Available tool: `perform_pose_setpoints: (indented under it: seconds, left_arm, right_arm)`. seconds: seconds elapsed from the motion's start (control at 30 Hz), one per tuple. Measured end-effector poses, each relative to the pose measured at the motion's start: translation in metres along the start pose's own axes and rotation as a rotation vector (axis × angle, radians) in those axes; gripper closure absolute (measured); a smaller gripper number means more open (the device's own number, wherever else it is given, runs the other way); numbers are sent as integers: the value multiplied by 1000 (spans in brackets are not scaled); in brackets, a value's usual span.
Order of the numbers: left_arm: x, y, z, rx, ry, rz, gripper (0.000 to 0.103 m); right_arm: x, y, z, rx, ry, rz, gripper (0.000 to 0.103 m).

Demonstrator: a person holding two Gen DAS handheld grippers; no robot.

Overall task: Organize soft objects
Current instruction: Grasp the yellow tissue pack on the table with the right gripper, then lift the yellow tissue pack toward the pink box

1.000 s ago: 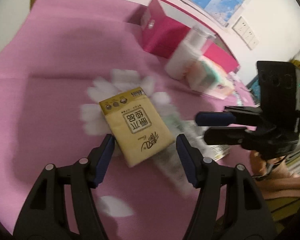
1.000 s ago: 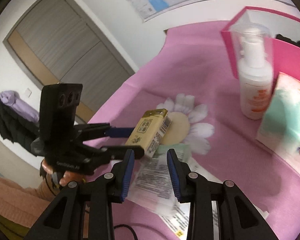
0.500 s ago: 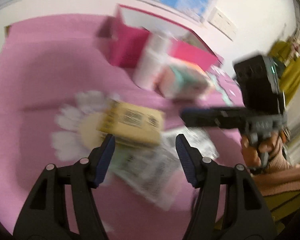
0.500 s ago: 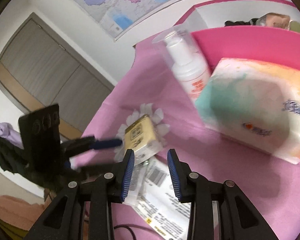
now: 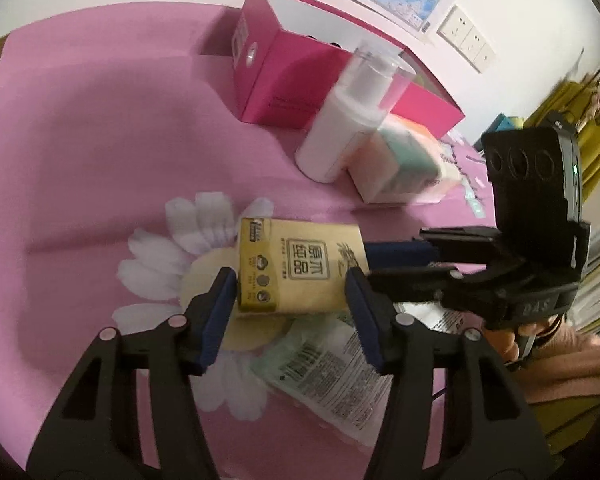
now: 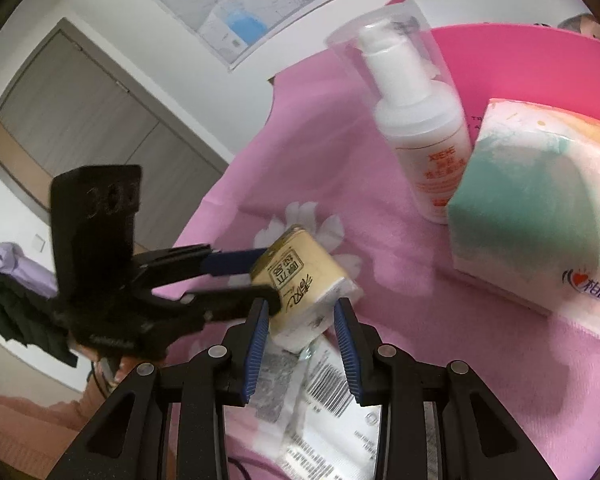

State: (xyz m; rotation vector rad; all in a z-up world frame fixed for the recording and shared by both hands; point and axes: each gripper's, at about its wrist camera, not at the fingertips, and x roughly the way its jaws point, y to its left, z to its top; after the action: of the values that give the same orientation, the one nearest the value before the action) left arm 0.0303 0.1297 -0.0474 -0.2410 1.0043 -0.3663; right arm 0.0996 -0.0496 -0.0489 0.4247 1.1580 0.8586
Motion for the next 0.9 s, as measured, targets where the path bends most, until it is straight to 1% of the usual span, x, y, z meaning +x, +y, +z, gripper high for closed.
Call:
perform_pose_setpoints:
  seconds: [0.13,0.23,0.37,0.5,0.6,0.7,0.73,0.8,0.9]
  left_arm:
    - [-3,2,-1,-23,-1,-15,46]
    - [-9,-2,-3,-17,-20,-11,47]
    - [-14,-6,-2,-18,-34,-24,47]
    - [-17,-14,-1,3,-45,-31,51]
    - [-13,-18,0,22,-33,-39,51]
    - [-2,-11,0,4,-3,-47,55]
    - [1,-8,1,-7,7,-54,56]
    - [6,-3,1,-25,21,-49,64]
    - [4,-5,2,-21,13,-40,64]
  right_arm:
    - [-4,0,-1,-7,-9,27,71]
    - [-7,2,-1,-17,-16,41,71]
    - [-15,2,-1,-18,-32,59,71]
    - [-22,-1,-2,-9,-49,53,71]
    - [-20,-8,-2,12,-48,27,71]
    - [-12,-15,-1,39,-30,7,70]
    - [-10,-17,-1,44,-26,-3,69]
    - [-6,-18,-1,55,-20,-4,69]
    - [-6,-14,0,40,-26,-9,69]
